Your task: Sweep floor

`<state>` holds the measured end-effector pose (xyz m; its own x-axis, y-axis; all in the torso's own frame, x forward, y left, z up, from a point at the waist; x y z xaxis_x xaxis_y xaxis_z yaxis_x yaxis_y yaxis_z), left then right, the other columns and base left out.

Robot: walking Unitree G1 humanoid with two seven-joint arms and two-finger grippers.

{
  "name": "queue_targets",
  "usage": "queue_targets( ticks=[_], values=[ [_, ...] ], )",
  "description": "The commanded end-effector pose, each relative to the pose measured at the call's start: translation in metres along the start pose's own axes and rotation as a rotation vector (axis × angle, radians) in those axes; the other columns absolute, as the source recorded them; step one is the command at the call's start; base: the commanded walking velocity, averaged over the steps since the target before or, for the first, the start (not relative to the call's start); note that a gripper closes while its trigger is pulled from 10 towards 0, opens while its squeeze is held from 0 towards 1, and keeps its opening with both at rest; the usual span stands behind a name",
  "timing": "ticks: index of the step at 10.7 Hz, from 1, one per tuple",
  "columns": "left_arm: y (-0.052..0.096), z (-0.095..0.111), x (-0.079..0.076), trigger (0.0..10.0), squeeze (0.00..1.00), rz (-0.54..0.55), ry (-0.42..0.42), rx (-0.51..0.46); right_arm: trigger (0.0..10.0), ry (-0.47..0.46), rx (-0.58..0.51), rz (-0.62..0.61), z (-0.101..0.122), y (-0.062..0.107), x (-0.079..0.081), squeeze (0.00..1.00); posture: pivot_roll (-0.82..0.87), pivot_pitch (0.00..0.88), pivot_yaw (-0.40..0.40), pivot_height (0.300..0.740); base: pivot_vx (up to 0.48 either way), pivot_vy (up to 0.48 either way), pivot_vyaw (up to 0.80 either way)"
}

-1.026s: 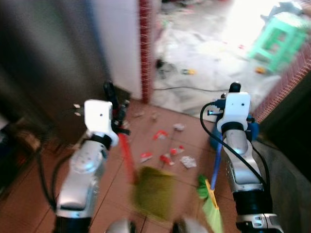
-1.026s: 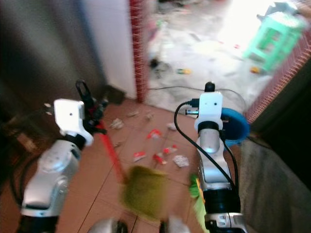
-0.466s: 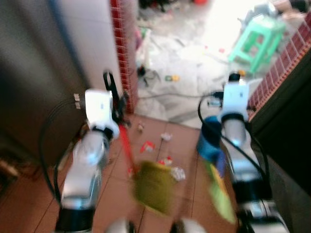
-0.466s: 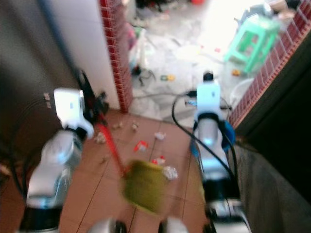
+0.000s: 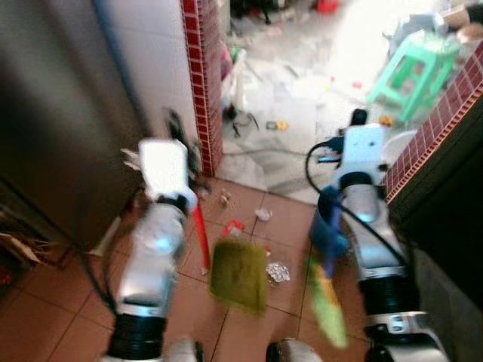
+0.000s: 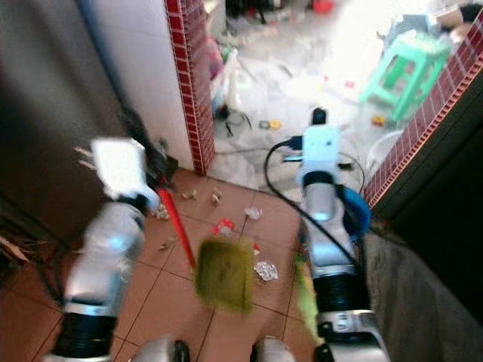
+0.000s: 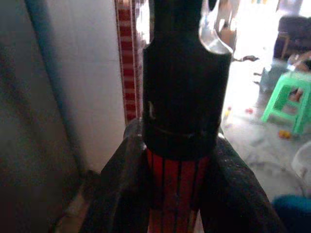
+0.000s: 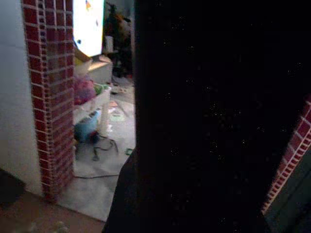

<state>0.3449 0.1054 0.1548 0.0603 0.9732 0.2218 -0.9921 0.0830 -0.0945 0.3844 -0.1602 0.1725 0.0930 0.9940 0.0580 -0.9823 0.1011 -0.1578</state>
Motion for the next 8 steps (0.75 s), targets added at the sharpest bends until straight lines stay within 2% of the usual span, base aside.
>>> queue_targets(
  ticks=[1, 2, 4, 6, 8],
  values=[
    [-0.001, 0.007, 0.008, 10.0, 0.00, 0.035, -0.023, -0.039, 10.0, 0.006, -0.038, 0.015, 0.011, -0.004, 0.000, 0.00, -0.03, 0.064, -0.005, 0.740, 0.000, 0.000, 0.00],
    [-0.001, 0.003, 0.012, 10.0, 0.00, 0.052, -0.058, -0.043, 10.0, -0.009, -0.038, 0.036, 0.011, -0.002, 0.004, 0.00, -0.03, 0.064, -0.007, 0.740, 0.000, 0.000, 0.00],
    [0.003, -0.011, 0.022, 10.0, 0.00, 0.106, -0.097, -0.014, 10.0, 0.011, -0.046, 0.022, 0.009, 0.001, 0.002, 0.00, -0.03, 0.065, -0.006, 0.740, 0.000, 0.000, 0.00],
    [0.007, -0.022, 0.034, 10.0, 0.00, 0.129, -0.079, 0.004, 10.0, 0.017, -0.051, 0.041, 0.007, -0.002, 0.007, 0.00, -0.02, 0.084, -0.004, 0.740, 0.000, 0.000, 0.00],
    [0.006, -0.019, 0.036, 10.0, 0.00, 0.137, -0.080, -0.007, 10.0, 0.005, -0.070, 0.078, 0.012, -0.006, 0.019, 0.00, -0.01, 0.083, 0.004, 0.740, 0.000, 0.000, 0.00]
  ],
)
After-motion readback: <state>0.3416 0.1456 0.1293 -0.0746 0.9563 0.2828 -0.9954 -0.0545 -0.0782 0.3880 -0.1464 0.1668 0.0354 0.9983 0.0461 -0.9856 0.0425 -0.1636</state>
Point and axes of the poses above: a point about 5 cm out from each wrist's last joint towards the gripper, its own y axis pointing back from the gripper into the wrist, its own z axis along the axis of the wrist's last joint, x = y × z, the point moved 5 cm from there along -y, pointing out of the wrist towards the gripper, and after that the axes turned 12 degrees about -y, right-handed, at the moved point
